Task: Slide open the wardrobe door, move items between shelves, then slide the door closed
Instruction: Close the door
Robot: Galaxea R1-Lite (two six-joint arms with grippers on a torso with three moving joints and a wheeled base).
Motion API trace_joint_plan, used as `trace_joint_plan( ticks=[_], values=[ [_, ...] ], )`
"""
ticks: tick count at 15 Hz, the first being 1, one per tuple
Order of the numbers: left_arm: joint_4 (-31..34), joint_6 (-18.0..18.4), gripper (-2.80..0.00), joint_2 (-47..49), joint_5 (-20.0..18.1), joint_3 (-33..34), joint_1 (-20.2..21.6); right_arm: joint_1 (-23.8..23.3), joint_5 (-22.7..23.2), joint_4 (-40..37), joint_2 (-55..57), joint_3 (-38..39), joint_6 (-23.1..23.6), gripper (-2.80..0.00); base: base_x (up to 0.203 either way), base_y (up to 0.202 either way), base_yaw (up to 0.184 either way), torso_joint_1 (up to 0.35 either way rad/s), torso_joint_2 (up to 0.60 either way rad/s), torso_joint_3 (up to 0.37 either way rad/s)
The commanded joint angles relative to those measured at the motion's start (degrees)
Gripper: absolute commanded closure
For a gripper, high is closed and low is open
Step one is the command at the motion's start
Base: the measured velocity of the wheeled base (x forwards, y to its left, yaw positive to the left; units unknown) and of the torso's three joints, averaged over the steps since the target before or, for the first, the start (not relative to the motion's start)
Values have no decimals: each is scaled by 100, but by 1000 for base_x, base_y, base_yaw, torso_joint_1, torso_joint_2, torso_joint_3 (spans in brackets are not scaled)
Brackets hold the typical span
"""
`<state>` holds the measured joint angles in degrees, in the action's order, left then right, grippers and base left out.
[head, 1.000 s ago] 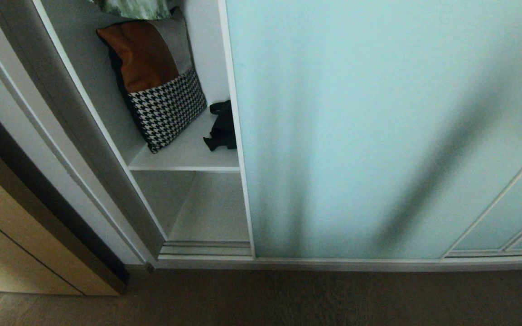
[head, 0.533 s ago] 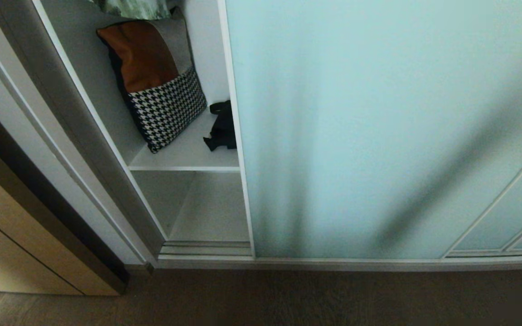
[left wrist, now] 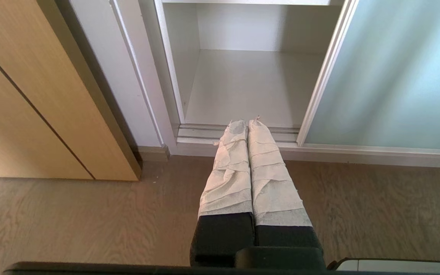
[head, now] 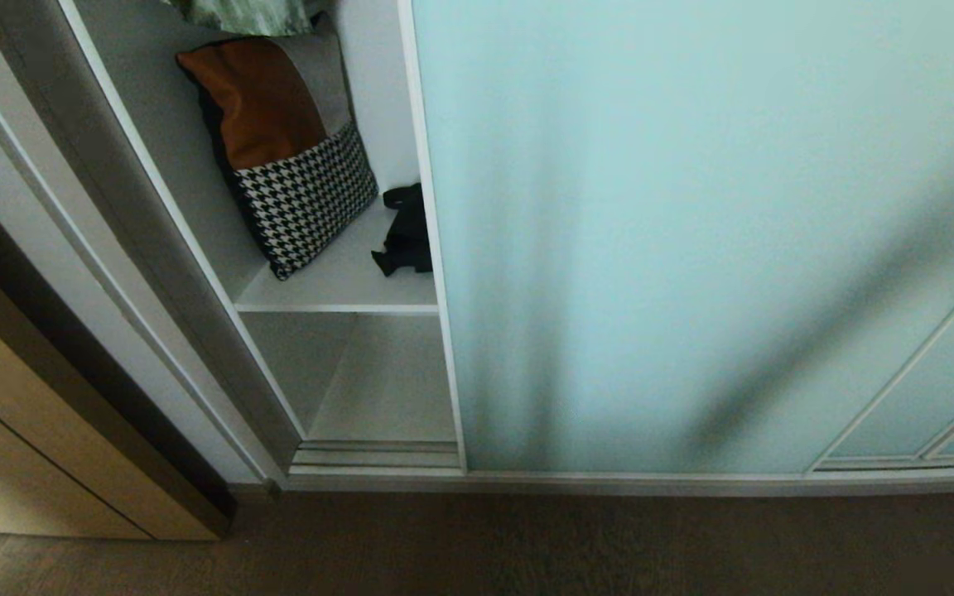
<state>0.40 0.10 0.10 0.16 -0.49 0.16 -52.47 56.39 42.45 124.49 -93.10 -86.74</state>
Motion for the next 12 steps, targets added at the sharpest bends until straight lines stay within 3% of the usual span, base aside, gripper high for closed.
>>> trace_joint_plan(
  ticks=[1,7,12],
  values=[
    [-3,-1,0,7,3,4,2,138,37,41,229,-85,-42,0,0,0,0,0,0,0],
    [-3,-1,0,8,2,-4,2,262,20,90,725,-546,-30,0,0,0,0,0,0,0],
    [4,-1,0,8,4,5,2,263,-286,106,1356,-1323,-27,0,0,0,0,0,0,0]
  ],
)
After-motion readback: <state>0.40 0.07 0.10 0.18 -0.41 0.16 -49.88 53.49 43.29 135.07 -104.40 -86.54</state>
